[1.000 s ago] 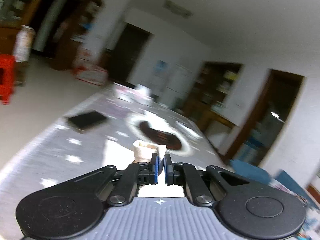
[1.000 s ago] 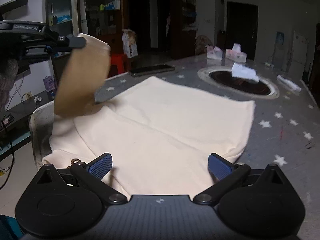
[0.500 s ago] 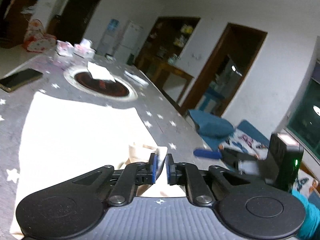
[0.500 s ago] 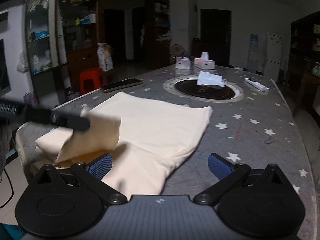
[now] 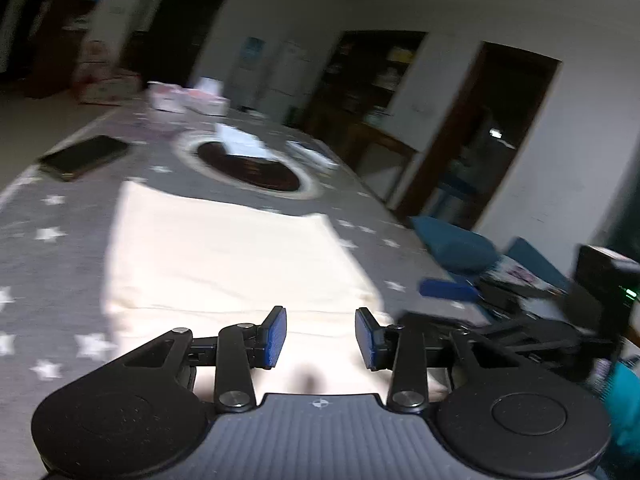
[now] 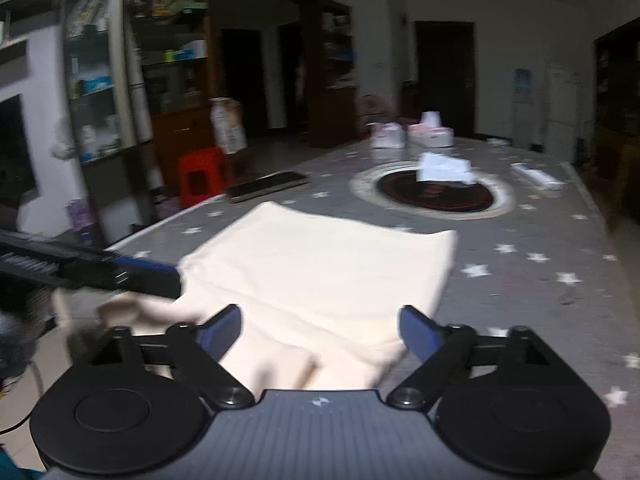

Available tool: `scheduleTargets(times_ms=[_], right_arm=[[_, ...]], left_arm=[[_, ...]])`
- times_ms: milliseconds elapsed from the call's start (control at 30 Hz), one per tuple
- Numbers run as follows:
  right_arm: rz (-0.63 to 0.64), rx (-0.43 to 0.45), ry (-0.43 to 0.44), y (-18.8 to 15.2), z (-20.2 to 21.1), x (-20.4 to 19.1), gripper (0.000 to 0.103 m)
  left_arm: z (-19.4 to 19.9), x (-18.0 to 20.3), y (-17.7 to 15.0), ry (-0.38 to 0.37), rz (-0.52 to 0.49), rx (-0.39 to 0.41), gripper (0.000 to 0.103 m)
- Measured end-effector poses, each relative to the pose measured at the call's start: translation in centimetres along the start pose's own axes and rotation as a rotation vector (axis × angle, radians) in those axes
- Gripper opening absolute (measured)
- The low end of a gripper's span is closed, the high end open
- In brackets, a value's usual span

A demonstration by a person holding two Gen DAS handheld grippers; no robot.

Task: Fold clothes

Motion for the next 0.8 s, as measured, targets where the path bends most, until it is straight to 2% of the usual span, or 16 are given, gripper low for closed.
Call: scheduleTargets(times_ms=[67,133,333,400,433,500,600,733,800], right_arm=[[0.001,-0.014,0.043,-0.1,-0.8,-0.7,0.073],[0.005,-0.031,0.078,-0.3,-1.5,-1.3,0.069],[0.038,-0.088,0.139,-1.4,-3.1,-2.9,0.067],[0.039,-0.108,0.147,-1.9,-3.6,-3.0,0.067],[0.039,-0.118,0.15,-2.1,-3.9,-3.0,0.067],[0.042,-0.131,0.146,-2.3,-4.2,-2.9,0.067],[0.048,-0.126,0.145,-2.2,-3.9,-3.0,0.067],[0.05,-0.11,0.146,-1.6,-3.6,-3.0,0.067],[0.044,-0.117,0.145,-1.8,-3.9,-2.9,0.067]], left_arm=[[-0.2,-1.6,0.2,0.051,0.022,-0.002,0.04],[-0.6,-3.1,0.2,0.096,0.042,-0.013,0.039],[-0.5,-6.9,-0.7,0.203,0.079,-0.042,0.031],[-0.5,-8.3,-1.1,0.271,0.069,-0.052,0.03],[-0.5,-8.9,-1.3,0.296,0.067,-0.054,0.026],[0.1,-9.5,-1.2,0.312,0.082,-0.047,0.024],[0.9,-9.1,-0.3,0.321,0.072,-0.001,0.023],[1.0,-6.3,0.3,0.202,0.018,0.036,0.023],[0.0,-5.6,0.1,0.183,-0.008,0.015,0.023]])
Point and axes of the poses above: each gripper's, at about its wrist camera, not at the fingertips, and z roughly against the way its jaws point, x to its right, y to its top, the point moved 5 cm from there along -z, roughly the way its jaws point, and after that the axes turned 15 degrees about y, right-handed, at the moved point
